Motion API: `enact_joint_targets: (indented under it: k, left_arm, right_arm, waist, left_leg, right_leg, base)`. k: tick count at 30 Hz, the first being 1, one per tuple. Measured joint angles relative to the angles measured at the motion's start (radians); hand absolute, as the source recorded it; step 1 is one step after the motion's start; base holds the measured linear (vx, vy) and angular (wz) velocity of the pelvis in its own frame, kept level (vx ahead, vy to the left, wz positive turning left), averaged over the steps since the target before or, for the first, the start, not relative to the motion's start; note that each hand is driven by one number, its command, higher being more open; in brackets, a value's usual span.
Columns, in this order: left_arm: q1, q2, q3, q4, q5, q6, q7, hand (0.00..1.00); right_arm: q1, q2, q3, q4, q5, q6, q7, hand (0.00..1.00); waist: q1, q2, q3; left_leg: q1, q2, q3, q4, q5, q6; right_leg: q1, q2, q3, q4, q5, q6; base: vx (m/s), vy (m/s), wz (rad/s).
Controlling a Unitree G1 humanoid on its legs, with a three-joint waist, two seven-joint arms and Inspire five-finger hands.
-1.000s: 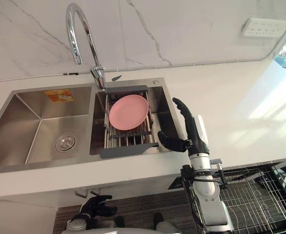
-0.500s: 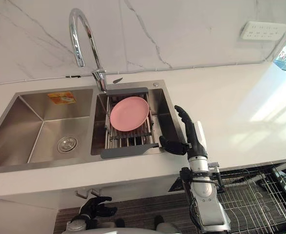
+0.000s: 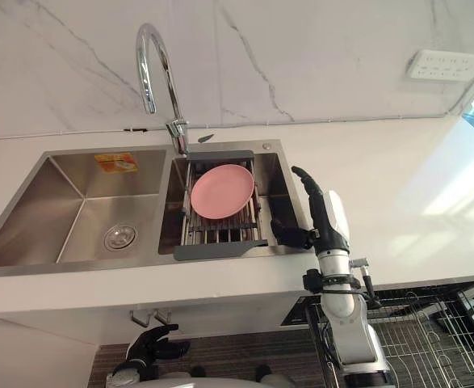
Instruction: Walk over to the sink, pick up the cup, carry it to the dishwasher, place the cup inside the dishwasher, then close the dishwasher door
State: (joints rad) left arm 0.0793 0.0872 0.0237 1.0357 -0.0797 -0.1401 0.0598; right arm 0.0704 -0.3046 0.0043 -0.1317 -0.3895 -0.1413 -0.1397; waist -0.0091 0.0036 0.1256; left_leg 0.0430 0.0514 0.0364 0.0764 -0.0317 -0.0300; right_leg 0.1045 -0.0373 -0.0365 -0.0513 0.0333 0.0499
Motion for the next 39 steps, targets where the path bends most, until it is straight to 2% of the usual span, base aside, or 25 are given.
enact_joint_targets:
  k: [9,15,22,29,39]
  left_arm:
    - [0.004,0.009,0.001,-0.023,0.0,-0.007,-0.001,0.9]
    - [0.004,0.012,0.0,-0.03,0.0,-0.019,-0.002,0.9]
    - [0.002,0.013,-0.003,-0.068,0.0,-0.022,-0.002,0.9]
    - [0.002,0.013,-0.003,-0.079,0.0,-0.039,-0.002,0.9]
    - [-0.001,0.011,-0.003,-0.095,0.0,-0.055,0.006,0.9]
  right_arm:
    - [-0.123,-0.067,0.014,0.098,-0.07,0.001,-0.009,0.9]
    - [-0.235,-0.126,0.112,0.203,-0.115,0.001,-0.012,0.9]
    - [-0.352,-0.143,0.202,0.33,-0.154,0.003,-0.012,0.9]
    - [-0.407,-0.167,0.237,0.393,-0.165,0.006,-0.013,0.9]
    - [-0.463,-0.207,0.294,0.445,-0.289,0.009,-0.013,0.9]
  waist:
    - [0.021,-0.024,0.012]
    - [0.027,-0.032,0.013]
    - [0.054,-0.043,0.027]
    - [0.059,-0.04,0.041]
    - [0.07,-0.037,0.064]
  left_leg:
    - [-0.016,-0.003,-0.014,-0.002,0.002,0.0]
    - [-0.058,-0.014,-0.029,0.007,0.001,0.003]
    - [-0.109,-0.02,-0.057,0.069,-0.021,0.014]
    - [-0.143,-0.025,-0.061,0.118,-0.039,0.018]
    - [-0.176,-0.035,-0.083,0.139,-0.037,0.021]
  right_leg:
    - [-0.011,-0.002,-0.015,0.003,-0.003,0.004]
    - [-0.043,-0.012,-0.029,0.008,-0.006,0.009]
    - [-0.062,-0.018,-0.054,0.032,-0.008,0.011]
    - [-0.072,-0.023,-0.057,0.036,-0.011,0.014]
    - [-0.088,-0.031,-0.085,0.042,-0.018,0.012]
  base:
    - [-0.01,-0.002,0.04]
    - [0.0,0.011,0.08]
    - [0.01,0.017,0.14]
    - [-0.03,0.009,0.0]
    - [-0.03,-0.001,0.08]
